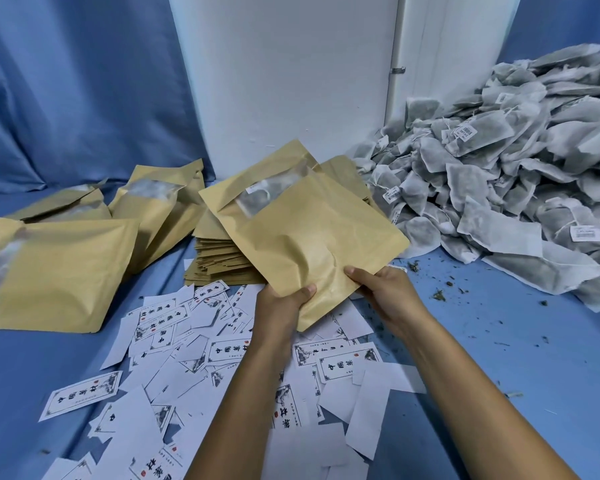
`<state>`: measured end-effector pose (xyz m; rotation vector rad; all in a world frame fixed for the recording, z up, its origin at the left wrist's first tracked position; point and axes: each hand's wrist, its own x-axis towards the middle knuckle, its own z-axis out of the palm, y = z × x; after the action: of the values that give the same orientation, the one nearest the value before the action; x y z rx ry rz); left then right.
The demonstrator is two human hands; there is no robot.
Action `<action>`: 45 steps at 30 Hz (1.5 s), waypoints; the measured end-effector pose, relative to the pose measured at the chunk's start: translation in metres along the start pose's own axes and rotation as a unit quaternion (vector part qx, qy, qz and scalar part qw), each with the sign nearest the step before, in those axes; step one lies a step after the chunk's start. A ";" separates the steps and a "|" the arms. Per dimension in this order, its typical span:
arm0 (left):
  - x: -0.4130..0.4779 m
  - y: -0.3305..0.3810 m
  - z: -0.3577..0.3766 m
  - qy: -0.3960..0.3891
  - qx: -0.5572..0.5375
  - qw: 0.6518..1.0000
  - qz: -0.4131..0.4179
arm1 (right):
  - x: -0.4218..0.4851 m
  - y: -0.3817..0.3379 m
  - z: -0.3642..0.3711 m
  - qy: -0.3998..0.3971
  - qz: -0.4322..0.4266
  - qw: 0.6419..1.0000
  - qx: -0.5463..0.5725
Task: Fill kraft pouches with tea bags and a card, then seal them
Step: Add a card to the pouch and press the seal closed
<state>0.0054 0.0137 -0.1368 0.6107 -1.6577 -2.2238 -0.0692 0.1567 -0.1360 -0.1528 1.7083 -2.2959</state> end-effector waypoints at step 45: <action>-0.001 -0.001 -0.002 -0.066 0.265 0.959 0.077 | -0.003 0.009 0.003 -0.076 0.041 0.996 -0.028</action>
<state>0.0068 0.0128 -0.1383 0.4354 -2.3073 -1.7401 -0.0636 0.1520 -0.1436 -0.2565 1.6711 -2.1219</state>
